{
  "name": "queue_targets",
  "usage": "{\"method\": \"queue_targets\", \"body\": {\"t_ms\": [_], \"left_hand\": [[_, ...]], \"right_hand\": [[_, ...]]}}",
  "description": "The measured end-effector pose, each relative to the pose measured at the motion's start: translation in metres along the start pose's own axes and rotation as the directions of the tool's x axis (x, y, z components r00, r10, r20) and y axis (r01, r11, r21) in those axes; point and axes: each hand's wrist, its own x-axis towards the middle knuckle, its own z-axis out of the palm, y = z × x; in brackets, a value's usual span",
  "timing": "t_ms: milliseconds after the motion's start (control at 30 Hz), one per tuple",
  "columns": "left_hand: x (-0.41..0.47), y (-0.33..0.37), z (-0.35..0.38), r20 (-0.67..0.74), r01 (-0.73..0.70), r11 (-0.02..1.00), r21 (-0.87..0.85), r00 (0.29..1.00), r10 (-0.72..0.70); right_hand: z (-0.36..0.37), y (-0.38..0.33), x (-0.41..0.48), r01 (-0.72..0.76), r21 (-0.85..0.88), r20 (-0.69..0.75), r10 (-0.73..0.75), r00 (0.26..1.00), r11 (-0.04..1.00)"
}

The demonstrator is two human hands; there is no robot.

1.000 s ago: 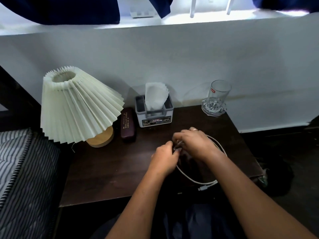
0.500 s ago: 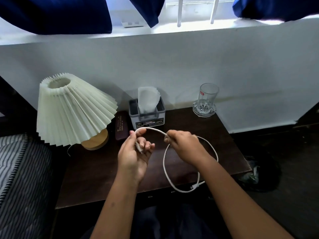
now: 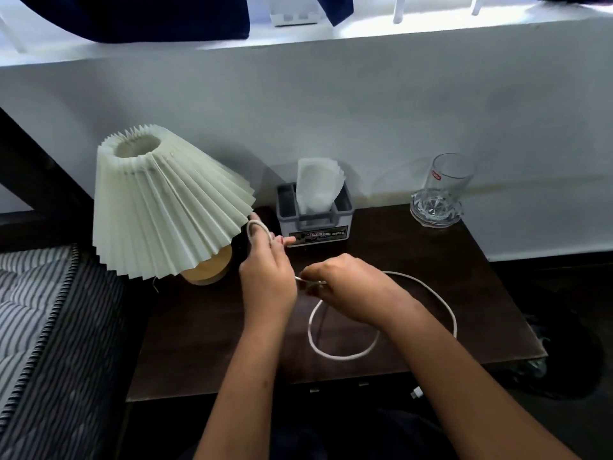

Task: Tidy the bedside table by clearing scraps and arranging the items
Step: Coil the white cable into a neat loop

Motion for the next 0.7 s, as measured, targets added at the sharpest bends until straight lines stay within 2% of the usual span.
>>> {"method": "queue_targets", "body": {"t_ms": [33, 67, 133, 200, 300, 400, 500, 567, 633, 700], "left_hand": [[-0.002, -0.002, 0.000, 0.060, -0.051, 0.992, 0.118, 0.997, 0.044], [-0.003, -0.003, -0.001, 0.161, -0.065, 0.973, 0.222, 0.987, 0.030], [-0.007, -0.001, -0.001, 0.362, -0.093, 0.896, 0.435, 0.929, -0.079], [-0.008, 0.006, -0.001, 0.475, -0.109, 0.860, 0.498, 0.864, -0.166], [-0.008, 0.010, 0.003, 0.601, -0.067, 0.909, 0.412, 0.770, -0.215], [-0.007, 0.013, 0.004, 0.692, 0.138, 0.974, 0.177, 0.686, -0.223], [-0.008, 0.023, 0.003, 0.827, 0.437, 0.896, -0.073, 0.529, -0.191], [-0.007, 0.027, 0.000, 0.902, 0.527, 0.838, -0.141, 0.418, -0.111], [-0.006, 0.027, -0.005, 0.930, 0.573, 0.793, -0.207, 0.366, -0.022], [-0.003, 0.027, -0.010, 0.929, 0.611, 0.745, -0.269, 0.368, 0.033]], "right_hand": [[-0.004, 0.000, -0.001, 0.021, -0.013, -0.022, -0.021, 1.000, 1.000], [-0.008, 0.002, -0.002, 0.038, -0.031, -0.056, -0.039, 0.998, 0.999], [-0.016, 0.008, -0.007, 0.044, -0.075, -0.140, -0.055, 0.989, 0.996], [-0.019, 0.017, -0.012, 0.024, -0.095, -0.195, -0.042, 0.980, 0.995], [-0.017, 0.027, -0.014, -0.014, -0.135, -0.221, -0.016, 0.975, 0.991], [-0.019, 0.043, -0.014, -0.103, -0.157, -0.315, 0.049, 0.948, 0.982], [-0.020, 0.055, -0.015, -0.199, -0.148, -0.432, 0.118, 0.894, 0.969], [-0.020, 0.056, -0.014, -0.238, -0.150, -0.503, 0.133, 0.854, 0.960], [-0.020, 0.054, -0.013, -0.254, -0.160, -0.557, 0.125, 0.821, 0.954], [-0.022, 0.052, -0.013, -0.260, -0.146, -0.601, 0.123, 0.789, 0.954]]}}
